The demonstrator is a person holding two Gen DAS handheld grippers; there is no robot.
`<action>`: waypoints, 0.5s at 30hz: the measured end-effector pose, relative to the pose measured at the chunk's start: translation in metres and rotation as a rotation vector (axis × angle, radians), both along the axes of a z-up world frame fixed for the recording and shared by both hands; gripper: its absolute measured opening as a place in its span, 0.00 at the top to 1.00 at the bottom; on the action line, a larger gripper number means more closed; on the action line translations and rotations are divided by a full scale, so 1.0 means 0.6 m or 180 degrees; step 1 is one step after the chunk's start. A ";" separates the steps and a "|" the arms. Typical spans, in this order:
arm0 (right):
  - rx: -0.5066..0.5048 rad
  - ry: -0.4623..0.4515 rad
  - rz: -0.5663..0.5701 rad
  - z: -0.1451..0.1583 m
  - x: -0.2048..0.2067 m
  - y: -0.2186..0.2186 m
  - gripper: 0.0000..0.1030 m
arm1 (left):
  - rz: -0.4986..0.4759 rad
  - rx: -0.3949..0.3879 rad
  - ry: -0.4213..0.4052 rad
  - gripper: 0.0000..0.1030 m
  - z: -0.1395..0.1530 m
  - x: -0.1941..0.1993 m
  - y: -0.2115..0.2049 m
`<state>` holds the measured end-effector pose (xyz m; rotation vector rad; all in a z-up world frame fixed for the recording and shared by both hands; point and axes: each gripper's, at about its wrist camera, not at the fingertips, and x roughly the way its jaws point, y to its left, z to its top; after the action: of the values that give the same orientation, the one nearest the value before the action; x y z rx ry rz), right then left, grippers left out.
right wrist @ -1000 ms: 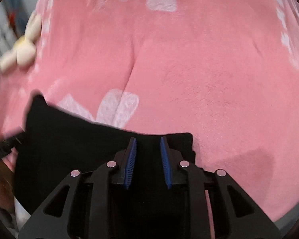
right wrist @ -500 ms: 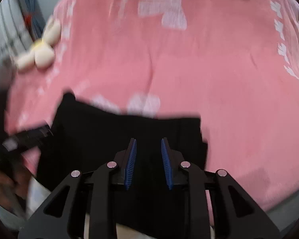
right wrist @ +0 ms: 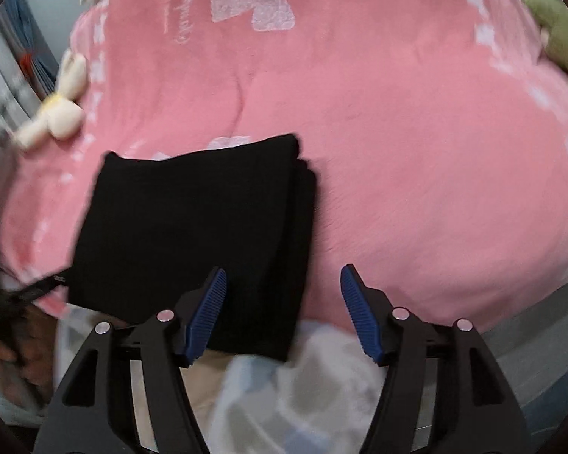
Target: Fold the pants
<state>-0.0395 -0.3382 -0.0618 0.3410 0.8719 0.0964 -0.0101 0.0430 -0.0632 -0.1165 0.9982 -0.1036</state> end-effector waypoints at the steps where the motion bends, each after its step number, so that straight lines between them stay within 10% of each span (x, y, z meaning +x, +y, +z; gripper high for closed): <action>1: 0.0086 0.0009 0.0030 -0.003 0.001 0.002 0.41 | -0.0011 -0.0043 0.0023 0.24 -0.001 0.001 0.000; 15: 0.0472 0.0240 0.0198 -0.024 0.043 0.019 0.45 | -0.0293 0.0048 -0.0133 0.23 0.032 -0.039 -0.041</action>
<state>-0.0136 -0.3266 -0.0764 0.4584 0.9528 0.2075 -0.0333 0.0184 -0.0438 -0.0545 0.9625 -0.1819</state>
